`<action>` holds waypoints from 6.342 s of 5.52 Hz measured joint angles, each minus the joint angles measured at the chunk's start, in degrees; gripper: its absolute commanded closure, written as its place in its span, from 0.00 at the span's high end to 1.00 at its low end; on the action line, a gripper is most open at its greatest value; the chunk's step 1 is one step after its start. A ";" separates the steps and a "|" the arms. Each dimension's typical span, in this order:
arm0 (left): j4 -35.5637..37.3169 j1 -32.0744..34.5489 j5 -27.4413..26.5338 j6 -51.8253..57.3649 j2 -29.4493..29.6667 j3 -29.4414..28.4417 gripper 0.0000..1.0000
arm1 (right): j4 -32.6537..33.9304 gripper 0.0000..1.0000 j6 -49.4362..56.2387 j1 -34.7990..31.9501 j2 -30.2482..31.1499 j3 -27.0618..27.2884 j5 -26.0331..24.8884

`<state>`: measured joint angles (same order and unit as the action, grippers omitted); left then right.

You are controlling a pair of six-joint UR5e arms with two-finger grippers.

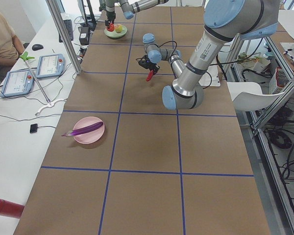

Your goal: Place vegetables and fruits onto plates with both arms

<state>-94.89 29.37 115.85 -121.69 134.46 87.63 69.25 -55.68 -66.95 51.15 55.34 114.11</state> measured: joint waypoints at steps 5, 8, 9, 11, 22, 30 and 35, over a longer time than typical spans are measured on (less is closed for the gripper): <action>0.29 27.91 9.69 38.02 -2.52 -8.85 0.00 | 0.03 1.00 2.82 0.85 3.98 11.24 6.78; -14.44 38.90 9.69 58.06 1.93 -38.59 0.00 | 2.92 1.00 -2.43 4.77 12.59 29.40 11.98; -18.32 39.45 9.60 58.39 3.79 -44.38 0.18 | 3.08 1.00 -3.42 5.50 13.94 32.01 12.43; -20.75 39.06 9.57 58.41 5.12 -47.12 1.00 | 3.70 1.00 -3.80 6.78 20.14 41.31 16.05; -21.99 51.09 20.68 100.20 -45.21 4.78 1.00 | 5.13 1.00 29.09 -11.60 45.67 51.33 20.79; 11.28 57.84 21.40 119.87 -47.80 17.62 1.00 | 18.14 1.00 52.17 -20.24 44.87 48.82 20.05; 10.53 57.83 21.18 119.52 -48.04 21.95 1.00 | 17.80 1.00 52.66 -20.15 44.58 44.96 22.68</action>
<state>-84.36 87.21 137.04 -2.18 86.41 109.57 87.05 -3.01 -87.10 95.74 100.31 136.79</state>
